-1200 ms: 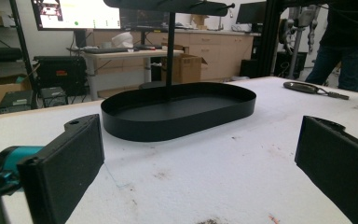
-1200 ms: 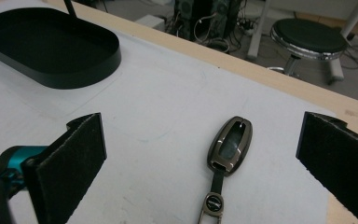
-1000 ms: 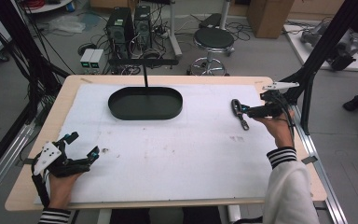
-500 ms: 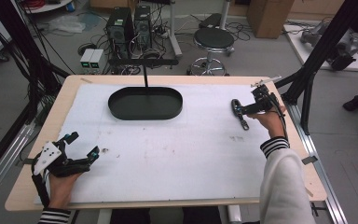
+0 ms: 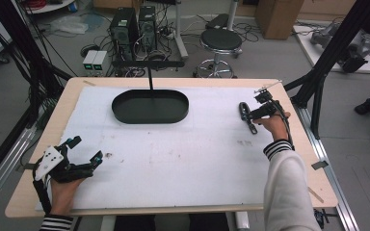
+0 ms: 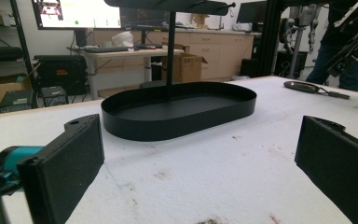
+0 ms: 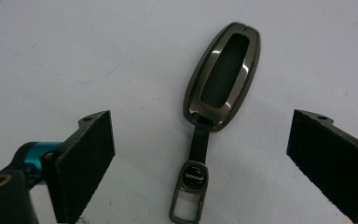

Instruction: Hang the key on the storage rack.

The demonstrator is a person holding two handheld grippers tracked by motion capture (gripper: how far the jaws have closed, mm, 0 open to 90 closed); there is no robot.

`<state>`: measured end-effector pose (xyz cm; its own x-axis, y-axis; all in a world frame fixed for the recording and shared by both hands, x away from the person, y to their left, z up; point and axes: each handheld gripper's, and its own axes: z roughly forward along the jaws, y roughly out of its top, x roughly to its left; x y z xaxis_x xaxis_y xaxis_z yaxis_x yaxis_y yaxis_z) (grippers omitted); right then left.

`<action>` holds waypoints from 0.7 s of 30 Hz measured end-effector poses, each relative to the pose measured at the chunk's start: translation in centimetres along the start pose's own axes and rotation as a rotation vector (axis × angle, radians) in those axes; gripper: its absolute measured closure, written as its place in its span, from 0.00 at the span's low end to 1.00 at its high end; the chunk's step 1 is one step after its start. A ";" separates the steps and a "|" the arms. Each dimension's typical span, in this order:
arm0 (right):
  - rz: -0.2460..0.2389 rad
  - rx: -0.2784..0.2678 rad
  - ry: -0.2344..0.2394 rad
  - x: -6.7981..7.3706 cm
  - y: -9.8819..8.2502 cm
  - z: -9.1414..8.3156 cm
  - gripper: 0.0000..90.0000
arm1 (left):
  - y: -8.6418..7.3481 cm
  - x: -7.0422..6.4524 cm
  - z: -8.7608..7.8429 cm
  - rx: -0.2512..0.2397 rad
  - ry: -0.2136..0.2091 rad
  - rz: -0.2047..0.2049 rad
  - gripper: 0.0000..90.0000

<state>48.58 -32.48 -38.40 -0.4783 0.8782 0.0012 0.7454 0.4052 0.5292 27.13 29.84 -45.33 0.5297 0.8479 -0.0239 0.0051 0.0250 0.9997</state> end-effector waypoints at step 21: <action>0.077 0.165 -0.049 0.3 0.0 2.1 0.54 | 0.0 0.0 0.0 0.002 -0.002 -0.001 0.02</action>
<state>49.39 -31.65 -40.14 -0.3965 0.9180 -0.0069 0.8471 0.3688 0.3826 27.12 29.87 -45.32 0.5312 0.8469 -0.0248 0.0071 0.0247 0.9997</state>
